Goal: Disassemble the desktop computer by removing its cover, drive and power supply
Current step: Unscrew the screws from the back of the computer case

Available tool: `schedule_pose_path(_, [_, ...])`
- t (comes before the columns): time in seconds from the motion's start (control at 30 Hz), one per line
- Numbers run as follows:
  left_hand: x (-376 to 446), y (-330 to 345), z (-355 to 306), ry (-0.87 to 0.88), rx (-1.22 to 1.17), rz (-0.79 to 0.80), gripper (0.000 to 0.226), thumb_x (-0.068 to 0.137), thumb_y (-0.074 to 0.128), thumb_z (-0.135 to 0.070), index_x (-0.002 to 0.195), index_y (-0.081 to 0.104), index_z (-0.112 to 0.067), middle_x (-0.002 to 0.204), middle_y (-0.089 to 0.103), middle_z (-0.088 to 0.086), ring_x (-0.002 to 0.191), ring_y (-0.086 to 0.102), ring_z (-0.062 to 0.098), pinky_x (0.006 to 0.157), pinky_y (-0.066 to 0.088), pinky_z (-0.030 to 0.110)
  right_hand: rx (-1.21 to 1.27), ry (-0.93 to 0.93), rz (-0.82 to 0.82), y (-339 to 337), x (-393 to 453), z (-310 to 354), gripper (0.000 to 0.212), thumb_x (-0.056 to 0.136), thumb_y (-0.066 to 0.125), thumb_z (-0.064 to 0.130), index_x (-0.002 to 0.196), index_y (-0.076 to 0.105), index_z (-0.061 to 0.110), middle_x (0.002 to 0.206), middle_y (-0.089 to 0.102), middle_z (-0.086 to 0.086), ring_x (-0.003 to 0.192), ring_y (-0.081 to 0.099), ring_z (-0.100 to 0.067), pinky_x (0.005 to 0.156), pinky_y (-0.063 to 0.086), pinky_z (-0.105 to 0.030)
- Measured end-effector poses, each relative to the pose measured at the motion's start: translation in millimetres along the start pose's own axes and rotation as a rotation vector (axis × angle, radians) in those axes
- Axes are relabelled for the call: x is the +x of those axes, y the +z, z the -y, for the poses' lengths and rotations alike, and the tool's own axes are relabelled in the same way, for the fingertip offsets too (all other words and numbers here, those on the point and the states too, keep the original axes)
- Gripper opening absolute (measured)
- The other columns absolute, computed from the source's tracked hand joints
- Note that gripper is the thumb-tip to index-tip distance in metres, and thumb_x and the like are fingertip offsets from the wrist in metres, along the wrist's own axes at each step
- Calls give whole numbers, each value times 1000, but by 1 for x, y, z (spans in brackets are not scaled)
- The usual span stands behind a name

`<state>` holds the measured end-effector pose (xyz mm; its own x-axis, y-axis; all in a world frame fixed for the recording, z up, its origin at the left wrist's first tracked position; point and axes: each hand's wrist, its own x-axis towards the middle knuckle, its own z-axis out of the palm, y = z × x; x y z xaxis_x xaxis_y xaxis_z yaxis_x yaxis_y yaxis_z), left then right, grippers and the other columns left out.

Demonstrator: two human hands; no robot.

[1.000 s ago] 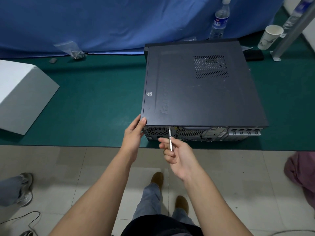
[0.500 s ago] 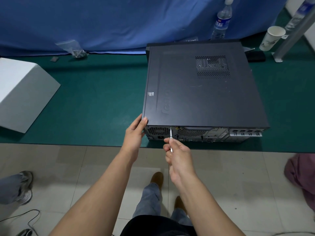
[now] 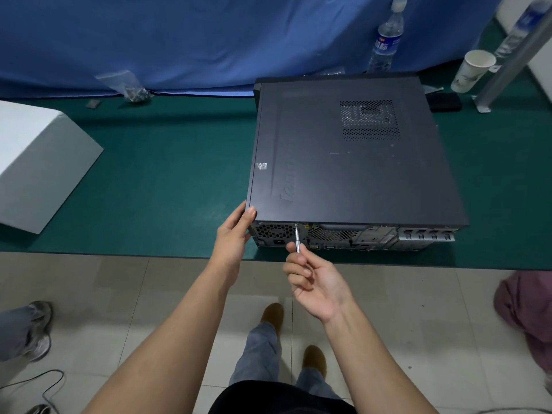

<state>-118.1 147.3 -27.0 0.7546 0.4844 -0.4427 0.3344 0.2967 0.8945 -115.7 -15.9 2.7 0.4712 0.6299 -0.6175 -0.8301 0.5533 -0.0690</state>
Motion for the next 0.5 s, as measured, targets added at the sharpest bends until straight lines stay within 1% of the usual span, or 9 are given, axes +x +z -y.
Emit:
schedule_pose_path(0.07, [0,1,-1,3,-2,2,51,90,61,-36,137,48,-22,121,62,-9,119,55,9,110,38,37,-19,-33,-15,-1,1,-4,18,94,44,17,86,54,4,53,42,3,33,30,-3,28,20,-12])
schedule_pose_path(0.13, [-1,1,-1,6,-2,2,51,90,61,-36,137,47,-21,120,63,-10,118,55,8,110,38,37,-177,-122,-99,1,2,-8,23,99,40,18,85,53,6,51,40,4,32,25,-2,29,18,-13])
schedule_pose_path(0.2, [-1,1,-1,7,-3,-2,53,90,60,-36,138,46,-20,125,61,-6,120,54,10,110,38,37,-507,-278,-257,2,2,-10,26,101,40,18,82,55,7,52,39,3,36,25,-2,33,19,-14])
schedule_pose_path(0.27, [-2,1,-1,5,-6,-8,53,90,60,-36,139,46,-20,126,61,-6,121,54,10,110,38,37,-861,-421,-410,3,1,-12,28,100,43,18,80,60,10,58,42,1,45,32,-4,43,26,-15])
schedule_pose_path(0.3, [-2,1,-1,5,-6,-10,53,90,60,-36,138,46,-21,123,61,-7,120,54,10,110,38,37,-939,-464,-447,3,1,-13,28,99,44,18,79,62,12,60,44,1,49,35,-5,47,27,-16])
schedule_pose_path(0.33, [-2,1,-1,5,-4,-10,52,90,60,-36,138,47,-21,119,62,-11,119,55,8,110,38,36,-950,-479,-464,5,1,-15,28,99,44,18,79,63,12,61,46,0,49,36,-6,48,28,-17])
schedule_pose_path(0.4, [-2,2,-1,10,0,-7,49,91,60,-36,136,49,-22,113,64,-15,116,56,6,109,39,34,-843,-422,-431,9,0,-15,26,99,43,17,85,64,11,59,46,0,42,33,-3,41,27,-16])
schedule_pose_path(0.5, [-2,2,-1,10,5,-3,49,91,60,-35,137,48,-22,122,63,-7,118,56,10,109,39,36,-474,-178,-288,10,-2,-6,29,101,38,20,102,61,3,56,46,-1,35,27,-3,32,20,-14])
